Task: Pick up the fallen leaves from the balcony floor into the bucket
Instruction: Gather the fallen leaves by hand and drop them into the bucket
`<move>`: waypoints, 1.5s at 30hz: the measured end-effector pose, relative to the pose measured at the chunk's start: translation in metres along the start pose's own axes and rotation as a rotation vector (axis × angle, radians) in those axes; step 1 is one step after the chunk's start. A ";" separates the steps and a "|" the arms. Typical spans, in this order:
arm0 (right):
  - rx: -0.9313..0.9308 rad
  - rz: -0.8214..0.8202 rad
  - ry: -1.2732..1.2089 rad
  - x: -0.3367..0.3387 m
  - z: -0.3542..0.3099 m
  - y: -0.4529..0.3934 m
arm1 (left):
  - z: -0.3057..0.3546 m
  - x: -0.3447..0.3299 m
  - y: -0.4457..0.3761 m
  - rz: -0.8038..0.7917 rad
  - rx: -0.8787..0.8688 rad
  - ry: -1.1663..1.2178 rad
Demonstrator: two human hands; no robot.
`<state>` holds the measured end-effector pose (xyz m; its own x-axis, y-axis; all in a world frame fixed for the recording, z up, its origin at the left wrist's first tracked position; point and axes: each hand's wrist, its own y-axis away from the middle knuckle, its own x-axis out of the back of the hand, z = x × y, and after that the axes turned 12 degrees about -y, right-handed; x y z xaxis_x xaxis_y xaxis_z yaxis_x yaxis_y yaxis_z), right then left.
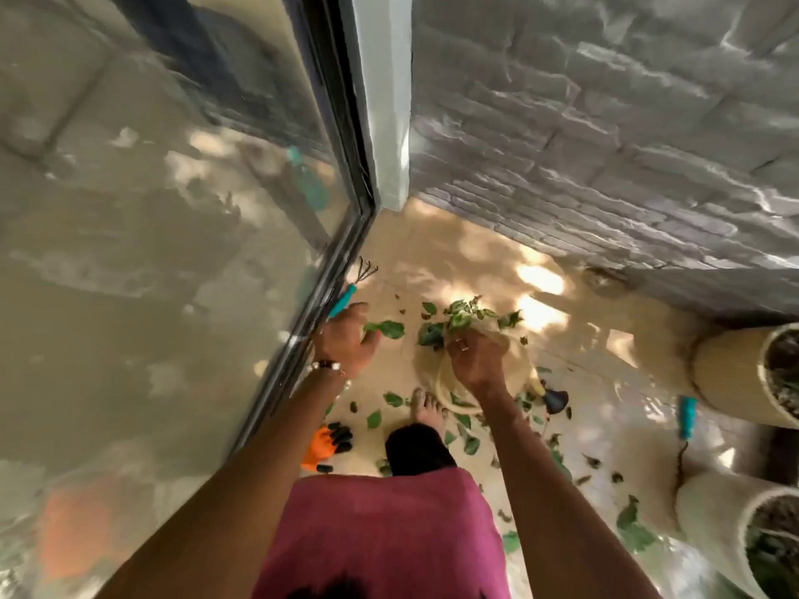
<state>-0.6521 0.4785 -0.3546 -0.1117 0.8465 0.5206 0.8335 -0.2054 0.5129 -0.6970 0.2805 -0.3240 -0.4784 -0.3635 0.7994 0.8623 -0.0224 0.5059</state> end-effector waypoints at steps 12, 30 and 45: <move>-0.004 -0.155 0.088 -0.228 0.169 -0.251 | -0.140 -0.259 -0.222 0.030 0.334 0.368; 0.247 -0.029 0.059 -0.313 0.200 -0.303 | -0.202 -0.310 -0.307 -0.094 0.276 0.749; 0.672 -0.371 0.549 -0.274 0.071 -0.257 | -0.162 -0.258 -0.286 -0.233 0.322 1.581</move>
<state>-0.7975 0.3343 -0.6775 -0.5287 0.4163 0.7397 0.8120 0.5019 0.2979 -0.7929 0.2298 -0.7274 0.2261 -0.9244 -0.3071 0.6342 -0.0996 0.7667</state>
